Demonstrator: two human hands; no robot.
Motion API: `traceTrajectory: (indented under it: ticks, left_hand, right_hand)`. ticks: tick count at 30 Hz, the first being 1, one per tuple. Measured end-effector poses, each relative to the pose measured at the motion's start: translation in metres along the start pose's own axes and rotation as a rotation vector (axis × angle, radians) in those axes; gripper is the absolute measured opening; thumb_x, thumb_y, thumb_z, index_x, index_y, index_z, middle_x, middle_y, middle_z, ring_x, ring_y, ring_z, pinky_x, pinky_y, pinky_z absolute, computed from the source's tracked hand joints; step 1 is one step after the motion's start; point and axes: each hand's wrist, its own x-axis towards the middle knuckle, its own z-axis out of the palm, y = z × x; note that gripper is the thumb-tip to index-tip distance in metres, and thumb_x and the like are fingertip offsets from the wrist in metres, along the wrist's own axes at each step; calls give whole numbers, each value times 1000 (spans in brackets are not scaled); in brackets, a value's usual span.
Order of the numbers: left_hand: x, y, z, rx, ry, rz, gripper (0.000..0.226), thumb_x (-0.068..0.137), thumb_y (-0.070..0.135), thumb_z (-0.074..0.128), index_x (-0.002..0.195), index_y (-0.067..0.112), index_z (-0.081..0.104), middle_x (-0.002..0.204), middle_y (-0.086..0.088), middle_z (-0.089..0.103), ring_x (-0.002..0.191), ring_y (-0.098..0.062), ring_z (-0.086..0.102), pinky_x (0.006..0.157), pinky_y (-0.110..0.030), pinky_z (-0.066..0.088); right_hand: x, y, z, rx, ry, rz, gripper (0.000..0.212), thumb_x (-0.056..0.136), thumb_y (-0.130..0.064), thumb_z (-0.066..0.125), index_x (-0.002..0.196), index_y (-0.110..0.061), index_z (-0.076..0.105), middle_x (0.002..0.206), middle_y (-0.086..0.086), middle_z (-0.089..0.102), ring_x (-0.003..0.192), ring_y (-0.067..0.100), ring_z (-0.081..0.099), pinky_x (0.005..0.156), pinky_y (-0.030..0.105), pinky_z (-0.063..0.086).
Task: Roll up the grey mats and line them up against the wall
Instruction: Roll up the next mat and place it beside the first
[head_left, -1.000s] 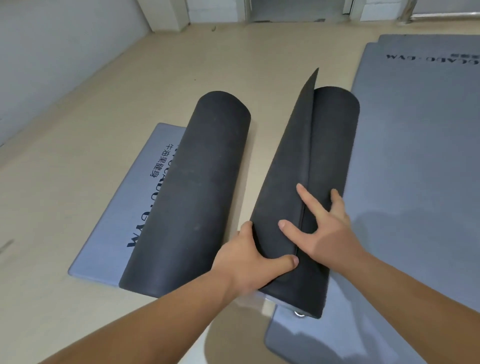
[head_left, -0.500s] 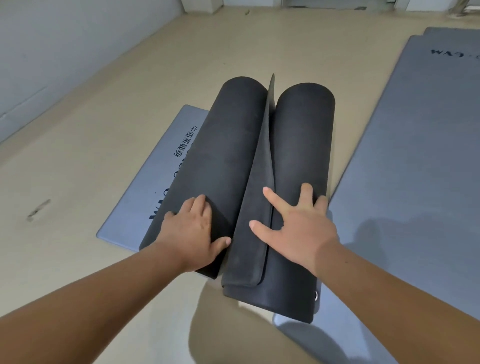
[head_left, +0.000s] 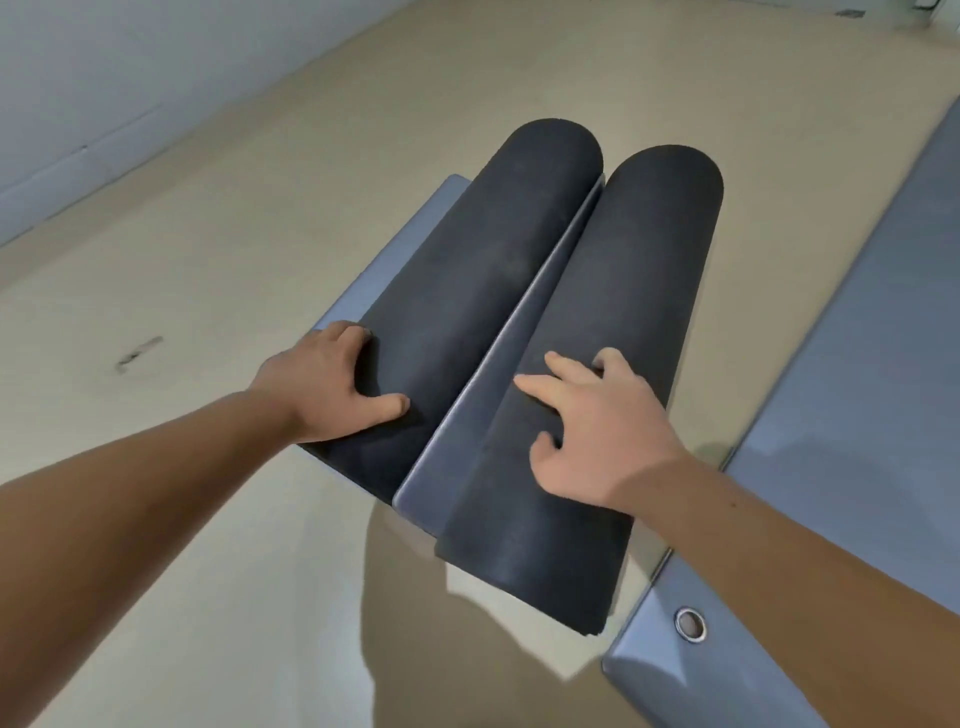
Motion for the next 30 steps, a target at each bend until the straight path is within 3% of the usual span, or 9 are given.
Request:
traceTrajectory:
  ticks: [4,7,9,13,18,21,24,27,30]
  left_hand:
    - [5,-35,-4,-156,-26,-95,98,68,78,45,156,35,36,152,2,42,141,-25,32,110,-46,38]
    - [13,-39,-7,-167,-22,-129,97,66,77,40,153,35,40,144,-1,49,132,-27,41,104,-43,41]
    - [16,-41,-9,-189,-20,-148,98,66,75,39,155,35,36,145,-2,52,130,-29,47,102,-43,42]
    - [16,-59,-12,-377,20,-210,78,85,55,50,158,39,29,152,2,52,132,-29,53,103,-41,42]
    - [21,-62,-12,11,361,-52,45,97,24,47,141,28,50,137,-8,52,122,-35,51,85,-49,52]
    - [16,-59,-6,115,337,8,42,94,54,53,122,25,63,116,-2,63,102,-31,60,77,-43,55]
    - [16,-67,2,109,247,-24,78,73,83,61,124,24,56,122,2,60,110,-29,59,83,-43,55]
    - [24,-83,2,22,169,-77,95,59,86,70,125,22,48,123,4,54,117,-26,55,90,-43,52]
    - [36,-107,-7,-136,109,-184,96,60,80,78,132,23,48,124,6,59,112,-25,60,89,-41,52]
  right_hand:
    - [6,35,6,88,-30,-110,64,91,-56,60,152,-49,41,170,-24,8,156,5,13,126,53,17]
    - [10,36,24,249,306,103,106,57,-92,63,151,-44,48,172,-1,15,156,29,18,118,58,34]
    - [19,20,29,422,278,293,125,43,-97,68,154,-48,38,169,5,14,155,29,18,118,54,37]
    - [53,-27,29,260,98,338,117,55,-101,57,154,-52,18,172,-8,-2,158,31,5,113,56,42]
    - [74,-36,26,389,193,151,82,73,-78,71,143,-46,44,168,-18,25,157,16,17,117,50,39]
    - [68,-14,28,506,89,-64,75,67,-57,86,136,-45,58,166,-24,24,155,-4,8,125,36,25]
    - [68,-16,35,209,50,-92,90,56,-88,65,140,-64,46,172,-17,-3,156,4,-14,127,46,12]
    - [80,-40,36,103,-18,39,87,65,-97,50,144,-76,19,169,-13,-24,155,19,-26,122,55,24]
    - [103,-70,34,145,-73,65,85,73,-92,53,148,-70,21,168,-15,-27,153,20,-32,118,62,31]
